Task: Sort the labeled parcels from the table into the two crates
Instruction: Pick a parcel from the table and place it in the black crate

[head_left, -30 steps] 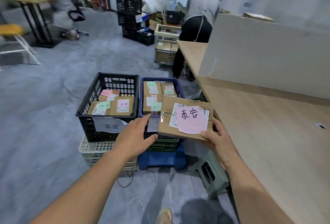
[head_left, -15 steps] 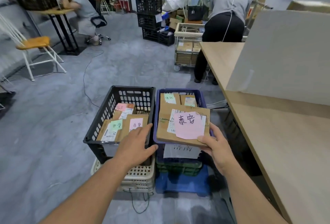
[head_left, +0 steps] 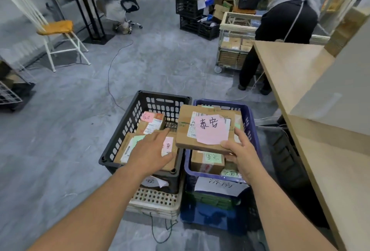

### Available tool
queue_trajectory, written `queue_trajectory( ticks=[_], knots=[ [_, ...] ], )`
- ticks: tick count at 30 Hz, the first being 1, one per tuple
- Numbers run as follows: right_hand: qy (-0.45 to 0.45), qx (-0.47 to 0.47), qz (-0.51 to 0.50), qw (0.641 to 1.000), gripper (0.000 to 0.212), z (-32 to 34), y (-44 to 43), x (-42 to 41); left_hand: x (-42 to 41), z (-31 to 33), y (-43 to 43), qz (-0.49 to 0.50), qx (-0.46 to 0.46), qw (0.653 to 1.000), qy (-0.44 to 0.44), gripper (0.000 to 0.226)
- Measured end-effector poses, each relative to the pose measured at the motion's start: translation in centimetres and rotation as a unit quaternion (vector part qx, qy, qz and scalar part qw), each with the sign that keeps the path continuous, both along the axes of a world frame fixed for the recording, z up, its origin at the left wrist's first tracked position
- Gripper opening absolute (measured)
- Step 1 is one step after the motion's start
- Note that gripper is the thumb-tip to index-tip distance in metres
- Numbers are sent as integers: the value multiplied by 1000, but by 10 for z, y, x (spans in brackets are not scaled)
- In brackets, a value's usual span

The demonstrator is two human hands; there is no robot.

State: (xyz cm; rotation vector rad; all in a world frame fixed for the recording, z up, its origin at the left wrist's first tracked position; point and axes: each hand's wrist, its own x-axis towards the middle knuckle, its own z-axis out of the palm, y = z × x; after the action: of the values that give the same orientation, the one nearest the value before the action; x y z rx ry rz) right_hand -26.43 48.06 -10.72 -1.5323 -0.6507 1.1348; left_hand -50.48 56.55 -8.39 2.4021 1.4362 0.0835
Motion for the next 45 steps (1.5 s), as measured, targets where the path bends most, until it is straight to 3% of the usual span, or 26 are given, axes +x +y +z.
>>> queue_trajectory(
  ticks=[5, 10, 16, 21, 25, 29, 35, 41, 45],
  knots=[
    [-20, -10, 17, 1000, 63, -5, 45, -25, -29, -10, 41, 13, -6, 1000, -2, 78],
    [-19, -21, 6, 1000, 51, -9, 93, -55, -56, -19, 101, -10, -9, 1000, 10, 78],
    [-27, -47, -35, 998, 67, -17, 159, -100, -96, -26, 192, -40, -5, 999, 16, 77],
    [-38, -76, -45, 995, 59, -37, 211, -123, -124, -47, 265, -75, -19, 996, 40, 82],
    [-19, -87, -62, 994, 53, -71, 250, -127, -126, -78, 310, -100, -26, 992, 67, 82],
    [-9, -108, -54, 993, 70, -119, 291, -120, -117, -116, 346, -114, -32, 988, 95, 83],
    [7, -129, -22, 991, 62, -202, 354, -104, -100, -174, 393, -116, -38, 985, 122, 80],
    [14, -159, -45, 986, 66, -266, 403, -110, -98, -216, 416, -101, -49, 985, 131, 77],
    [50, -150, -39, 987, 70, -299, 433, -117, -104, -231, 416, -91, -39, 991, 93, 74]
  ],
)
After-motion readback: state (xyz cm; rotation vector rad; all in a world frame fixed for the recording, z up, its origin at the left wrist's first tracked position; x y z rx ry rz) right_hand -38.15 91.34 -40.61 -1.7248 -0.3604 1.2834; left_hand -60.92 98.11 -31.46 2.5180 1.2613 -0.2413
